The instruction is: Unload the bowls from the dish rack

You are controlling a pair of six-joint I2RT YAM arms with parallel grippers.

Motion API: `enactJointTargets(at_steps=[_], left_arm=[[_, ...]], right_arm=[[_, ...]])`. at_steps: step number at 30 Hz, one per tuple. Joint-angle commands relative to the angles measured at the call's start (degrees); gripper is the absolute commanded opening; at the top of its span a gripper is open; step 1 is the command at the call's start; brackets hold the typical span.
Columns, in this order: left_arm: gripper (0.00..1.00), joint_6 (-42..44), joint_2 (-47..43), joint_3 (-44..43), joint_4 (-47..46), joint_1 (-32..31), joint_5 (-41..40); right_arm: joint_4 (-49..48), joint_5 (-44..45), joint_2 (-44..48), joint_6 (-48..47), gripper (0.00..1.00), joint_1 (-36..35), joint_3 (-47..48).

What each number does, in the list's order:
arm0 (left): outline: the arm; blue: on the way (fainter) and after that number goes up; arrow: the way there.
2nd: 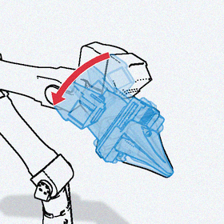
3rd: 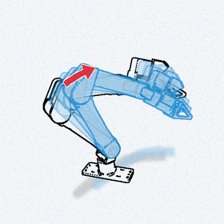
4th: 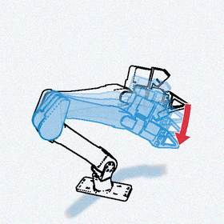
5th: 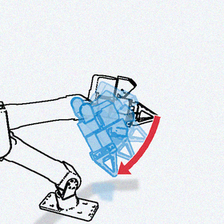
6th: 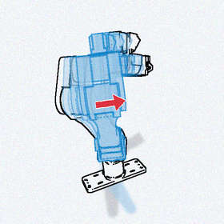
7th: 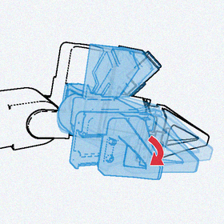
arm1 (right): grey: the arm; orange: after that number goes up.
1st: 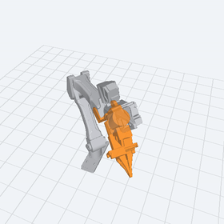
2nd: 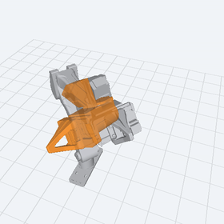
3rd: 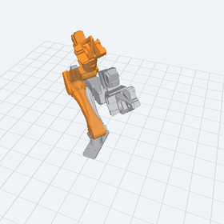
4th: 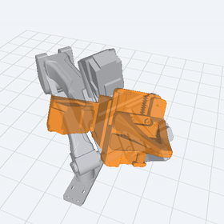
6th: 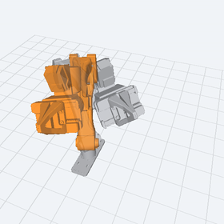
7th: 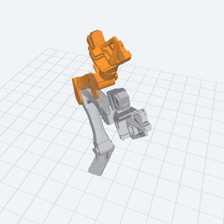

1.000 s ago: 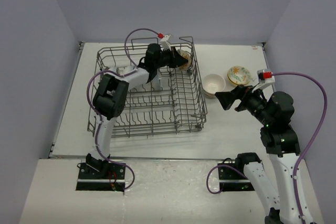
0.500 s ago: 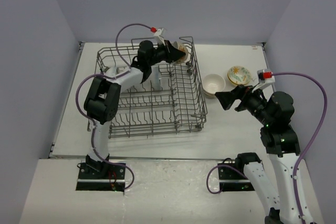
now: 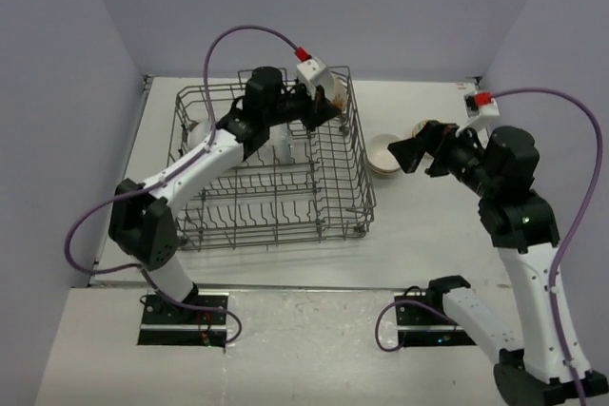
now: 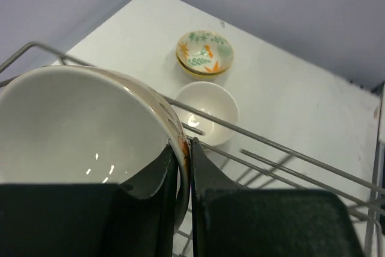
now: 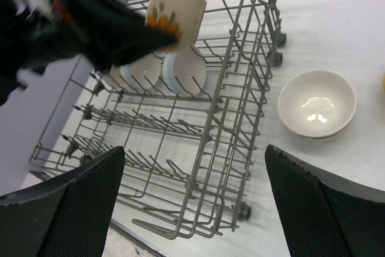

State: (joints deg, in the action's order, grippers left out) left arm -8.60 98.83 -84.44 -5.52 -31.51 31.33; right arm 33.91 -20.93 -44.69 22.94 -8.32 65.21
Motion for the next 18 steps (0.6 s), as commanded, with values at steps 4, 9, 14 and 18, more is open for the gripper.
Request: enactJointTargets(at_steps=[4, 9, 14, 18], left_arm=[[0.0, 26.5, -16.2, 0.8, 22.0, -18.8, -14.4], [0.0, 27.8, -19.8, 0.4, 30.8, -29.8, -23.5], [0.0, 28.7, -20.0, 0.9, 32.1, -34.9, -28.4], [0.0, 29.2, -19.0, -0.2, 33.4, -36.2, -28.9]], right_arm=[[16.1, 21.8, -15.8, -3.9, 0.99, -13.9, 28.1], [25.7, 24.3, -24.1, -7.4, 0.99, -17.3, 40.3], [30.2, 24.0, -25.5, -8.6, 0.93, -24.4, 38.6], [33.4, 26.6, -26.6, -8.6, 0.86, -28.3, 34.7]])
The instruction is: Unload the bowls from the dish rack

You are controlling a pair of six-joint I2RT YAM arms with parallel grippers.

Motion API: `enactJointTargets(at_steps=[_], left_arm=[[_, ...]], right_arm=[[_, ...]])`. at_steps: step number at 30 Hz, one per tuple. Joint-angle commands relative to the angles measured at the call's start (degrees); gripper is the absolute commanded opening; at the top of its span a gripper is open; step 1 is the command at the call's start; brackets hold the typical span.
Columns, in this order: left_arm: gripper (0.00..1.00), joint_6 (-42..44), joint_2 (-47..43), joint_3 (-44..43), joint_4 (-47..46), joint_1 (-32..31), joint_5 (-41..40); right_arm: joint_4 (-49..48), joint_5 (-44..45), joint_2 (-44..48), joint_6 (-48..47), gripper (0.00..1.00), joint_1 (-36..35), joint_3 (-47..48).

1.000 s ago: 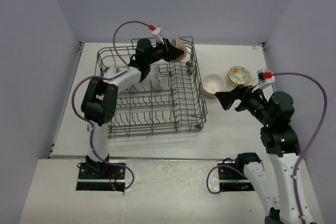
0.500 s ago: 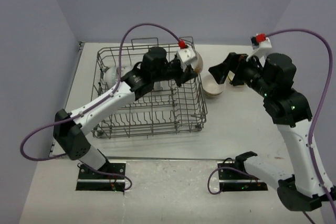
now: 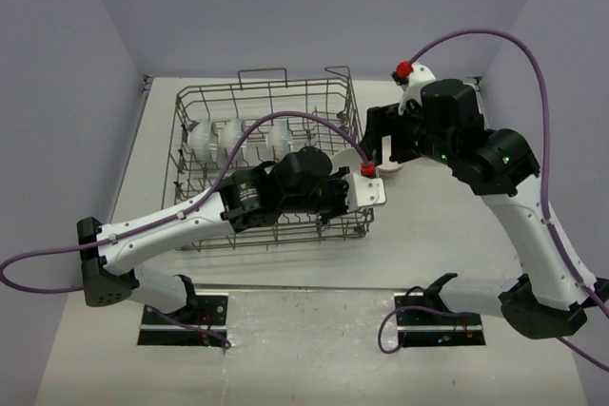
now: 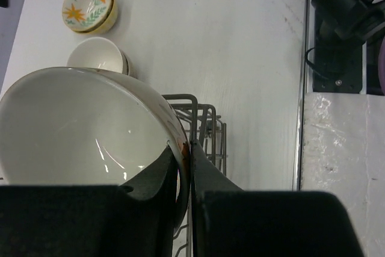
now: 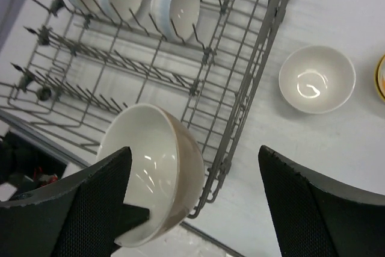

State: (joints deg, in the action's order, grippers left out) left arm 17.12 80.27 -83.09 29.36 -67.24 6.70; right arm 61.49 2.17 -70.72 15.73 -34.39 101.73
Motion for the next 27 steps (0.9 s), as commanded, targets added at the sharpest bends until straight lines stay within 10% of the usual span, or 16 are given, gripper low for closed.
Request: enactJointTargets(at_steps=[1, 24, 27], left_arm=[[0.0, 3.6, -0.4, -1.7, -1.3, -0.5, -4.5], [0.0, 4.8, -2.4, -3.7, -1.1, -2.0, -9.5], [0.27, 4.0, -3.8, -2.5, -4.0, -2.3, -14.5]], right_arm=[[6.4, 4.1, -0.7, -1.4, 0.85, -3.0, -2.5], [4.6, 6.9, -3.3, 2.5, 0.0, -9.6, -6.2], [-2.3, 6.7, 0.7, 4.1, 0.0, -9.6, -8.4]])
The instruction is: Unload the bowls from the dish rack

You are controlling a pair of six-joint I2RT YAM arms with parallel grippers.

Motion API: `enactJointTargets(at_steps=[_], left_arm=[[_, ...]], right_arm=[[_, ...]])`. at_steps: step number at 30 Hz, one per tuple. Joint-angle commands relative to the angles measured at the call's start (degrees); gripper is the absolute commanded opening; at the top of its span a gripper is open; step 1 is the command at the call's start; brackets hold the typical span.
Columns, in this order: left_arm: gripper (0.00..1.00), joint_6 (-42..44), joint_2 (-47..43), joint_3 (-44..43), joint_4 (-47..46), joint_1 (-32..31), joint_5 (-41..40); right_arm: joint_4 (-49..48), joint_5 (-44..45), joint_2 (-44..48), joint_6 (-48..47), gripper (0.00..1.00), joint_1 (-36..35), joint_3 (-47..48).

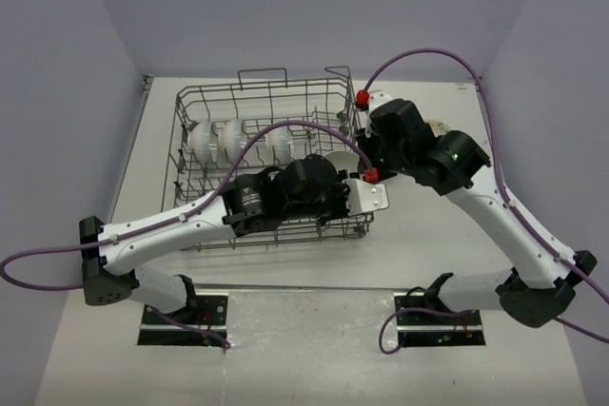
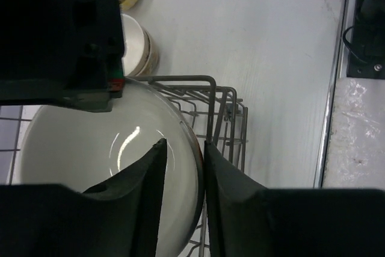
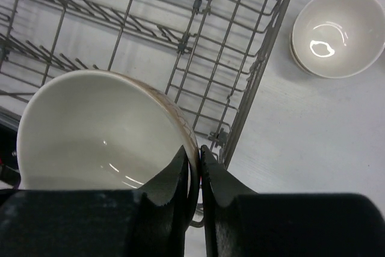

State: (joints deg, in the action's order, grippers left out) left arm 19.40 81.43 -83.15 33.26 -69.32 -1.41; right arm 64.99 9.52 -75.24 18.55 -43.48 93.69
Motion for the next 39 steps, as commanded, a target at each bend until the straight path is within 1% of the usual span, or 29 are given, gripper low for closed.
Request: enactJointTargets(at_steps=[1, 2, 3, 4, 5, 7, 9, 10, 12, 13, 14, 15, 16, 17, 18, 19, 21, 22, 24, 25, 27, 28, 30, 32, 35, 39], left_arm=[[0.34, 1.3, -5.2, -2.0, -8.6, -0.2, -7.7], [0.55, 1.3, -5.7, -1.6, -9.4, -0.3, -10.5], [0.66, 0.7, -6.7, -0.5, -11.4, -0.3, -12.1], [0.94, 0.6, -7.2, 0.0, -12.2, -0.3, -13.4], [1.0, 0.6, -7.7, 0.3, -12.6, -0.2, -15.3], [1.0, -1.4, -9.2, 0.5, -13.4, -0.3, -17.5], [1.0, -4.0, -11.5, 0.2, -13.1, -0.4, -21.7], [1.0, -7.9, -12.7, 0.4, -13.0, -0.5, -23.4], [1.0, -13.0, -17.0, 2.1, -11.6, -0.4, -30.0], [1.0, -19.5, -18.4, 2.8, -10.9, -0.4, -33.4], [1.0, -24.0, -21.0, 4.0, -7.4, -0.3, -41.3], [1.0, -31.2, -22.1, 4.4, -4.9, 0.1, -45.1], [1.0, -34.7, -23.8, 4.9, 1.3, 1.8, -49.9], [1.0, -37.6, -24.3, 5.1, 4.3, 3.6, -51.0], [1.0, -42.5, -24.9, 5.4, 7.1, 6.5, -50.8], [1.0, -43.5, -25.6, 6.0, 8.6, 13.8, -47.5], [1.0, -43.2, -27.9, 8.4, 9.5, 20.4, -43.1], [1.0, -43.0, -28.8, 9.8, 9.5, 25.7, -41.1], [1.0, -42.2, -28.8, 11.0, 9.5, 30.2, -40.0], [1.0, -41.6, -28.6, 11.6, 8.9, 34.6, -36.6], [1.0, -39.6, -28.6, 14.2, 7.6, 38.9, -31.5], [1.0, -39.2, -29.0, 16.3, 6.6, 39.5, -28.7], [1.0, -38.6, -29.7, 18.5, 5.6, 39.9, -28.0], [1.0, -37.8, -31.1, 21.5, 3.9, 39.9, -27.6], [1.0, -37.1, -31.3, 23.6, 2.5, 40.1, -26.6], [1.0, -36.4, -31.8, 25.8, 0.1, 40.3, -23.1]], right_arm=[[-8.8, 0.0, 6.2, 1.8, 0.0, -0.5, -0.8], [-10.0, 0.2, 6.9, 2.4, 0.0, -0.3, -1.1], [-10.9, 0.8, 7.8, 3.5, 0.0, -0.3, -0.9], [-12.0, 2.0, 7.9, 3.9, 0.0, 0.1, -0.5], [-12.2, 2.1, 7.9, 4.5, 0.0, 0.7, 0.9], [-12.1, 3.5, 7.4, 5.1, 0.0, 2.7, 2.7], [-12.2, 2.0, 6.5, 4.7, 0.0, 6.4, 4.8], [-12.2, 0.3, 6.3, 4.7, 0.0, 12.7, 5.3], [-12.3, -2.3, 5.6, 4.7, 0.0, 19.1, 5.5], [-13.1, -2.7, 5.4, 4.6, 0.0, 24.6, 5.3], [-13.7, -2.3, 4.6, 4.6, 0.0, 26.9, 4.6], [-14.4, -1.9, 4.0, 4.4, 0.0, 28.6, 4.0], [-15.7, -1.6, 1.7, 4.4, 0.0, 31.6, 3.2], [-16.1, -1.5, 0.3, 4.4, 0.0, 33.0, 2.8], [-16.6, -1.9, -0.9, 4.6, 0.0, 34.9, 2.3], [-18.4, -2.1, -2.0, 4.7, 0.0, 35.7, 1.6], [-21.8, -5.0, -4.6, 4.7, 0.0, 36.9, -1.6], [-23.1, -5.1, -5.6, 5.0, 0.0, 37.0, -3.7], [-26.4, -6.2, -9.0, 5.1, 0.0, 37.1, -5.6], [-27.7, -7.3, -10.1, 5.4, 0.0, 37.1, -7.5], [-31.3, -9.2, -12.8, 6.0, 0.0, 37.0, -9.8], [-32.2, -9.3, -13.5, 6.3, 0.0, 37.0, -12.1], [-35.3, -9.3, -14.1, 6.6, 0.0, 37.0, -16.1], [-37.5, -9.3, -14.4, 6.3, 0.0, 37.0, -18.3], [-37.7, -8.6, -16.8, 5.6, 0.0, 37.1, -18.7], [-38.2, -8.9, -18.8, 5.6, 0.0, 37.0, -18.0]])
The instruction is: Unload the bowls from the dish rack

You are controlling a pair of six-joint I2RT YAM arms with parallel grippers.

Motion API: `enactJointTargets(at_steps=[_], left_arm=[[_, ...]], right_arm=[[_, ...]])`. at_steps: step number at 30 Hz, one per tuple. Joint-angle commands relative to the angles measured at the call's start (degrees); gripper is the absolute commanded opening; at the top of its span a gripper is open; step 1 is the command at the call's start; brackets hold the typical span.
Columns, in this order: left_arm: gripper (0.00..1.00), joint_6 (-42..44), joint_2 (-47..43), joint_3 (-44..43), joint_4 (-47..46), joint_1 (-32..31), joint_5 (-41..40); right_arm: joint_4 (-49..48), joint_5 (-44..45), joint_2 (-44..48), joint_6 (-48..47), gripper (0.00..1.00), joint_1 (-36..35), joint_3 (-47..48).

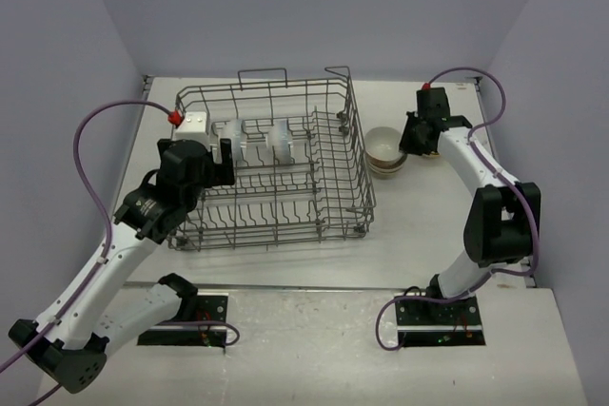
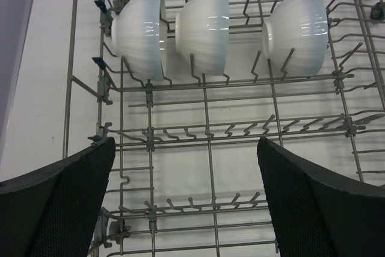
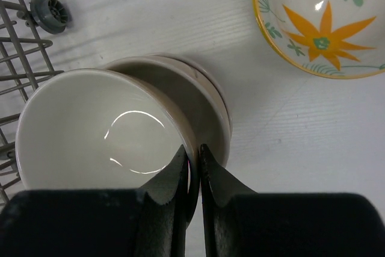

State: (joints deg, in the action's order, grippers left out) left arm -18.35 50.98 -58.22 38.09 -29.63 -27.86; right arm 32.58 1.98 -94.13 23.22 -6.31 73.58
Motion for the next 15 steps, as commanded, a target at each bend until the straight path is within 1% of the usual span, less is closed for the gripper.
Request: enactJointTargets(at_steps=[1, 9, 15], left_arm=[[1.0, 1.4, -1.3, 1.3, -5.1, 0.7, 3.4], [1.0, 2.4, -2.1, 2.7, -6.4, 1.2, 6.1], [1.0, 2.8, -2.5, 3.2, -6.7, 1.2, 7.5]], right_arm=[[-6.3, -1.4, 0.1, 1.1, 0.0, -0.1, 1.7], [-5.5, 2.3, 0.1, 0.7, 0.0, 0.1, 1.8], [-5.2, 2.0, 1.9, 0.5, 0.0, 0.9, -0.2]])
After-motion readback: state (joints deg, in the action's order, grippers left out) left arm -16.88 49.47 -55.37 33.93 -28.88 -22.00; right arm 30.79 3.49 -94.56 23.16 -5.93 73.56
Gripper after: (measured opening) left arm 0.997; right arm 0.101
